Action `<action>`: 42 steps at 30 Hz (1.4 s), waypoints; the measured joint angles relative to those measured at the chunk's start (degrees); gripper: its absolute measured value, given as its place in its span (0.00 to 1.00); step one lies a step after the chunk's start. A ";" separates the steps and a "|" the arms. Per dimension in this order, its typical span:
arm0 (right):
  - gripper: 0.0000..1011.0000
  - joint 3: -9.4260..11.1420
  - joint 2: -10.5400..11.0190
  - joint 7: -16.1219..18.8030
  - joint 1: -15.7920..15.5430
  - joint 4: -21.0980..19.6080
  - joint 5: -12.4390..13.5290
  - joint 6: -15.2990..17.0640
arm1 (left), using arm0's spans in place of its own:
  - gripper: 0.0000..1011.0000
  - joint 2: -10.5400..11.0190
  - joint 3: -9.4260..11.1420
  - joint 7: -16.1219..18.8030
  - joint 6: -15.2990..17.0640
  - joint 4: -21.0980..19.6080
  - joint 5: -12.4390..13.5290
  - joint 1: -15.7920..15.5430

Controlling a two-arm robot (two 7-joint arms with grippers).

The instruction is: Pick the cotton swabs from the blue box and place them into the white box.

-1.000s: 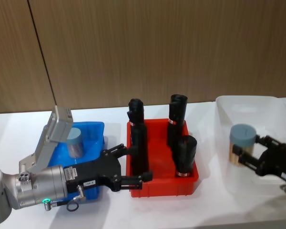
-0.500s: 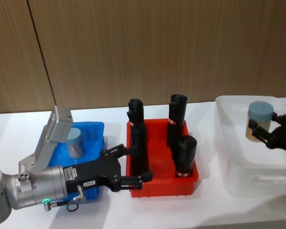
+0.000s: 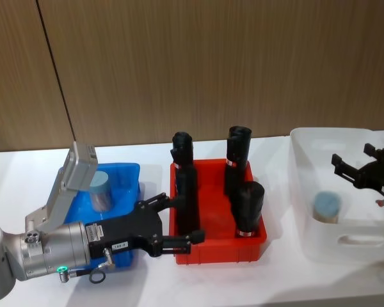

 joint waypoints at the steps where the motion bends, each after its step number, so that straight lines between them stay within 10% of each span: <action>1: 0.88 -0.11 -0.25 -0.13 0.40 0.58 -0.17 0.05 | 0.99 0.00 0.01 0.00 0.00 0.00 0.00 0.00; 31: 0.99 -0.31 -1.27 -0.70 1.31 1.50 -1.55 -0.12 | 0.99 0.00 0.02 0.24 -0.01 -0.03 0.03 0.05; 42: 0.99 -0.37 -3.12 -2.62 -2.89 -3.79 -3.78 -0.33 | 0.99 -0.33 0.74 6.28 -0.80 -1.45 1.52 1.16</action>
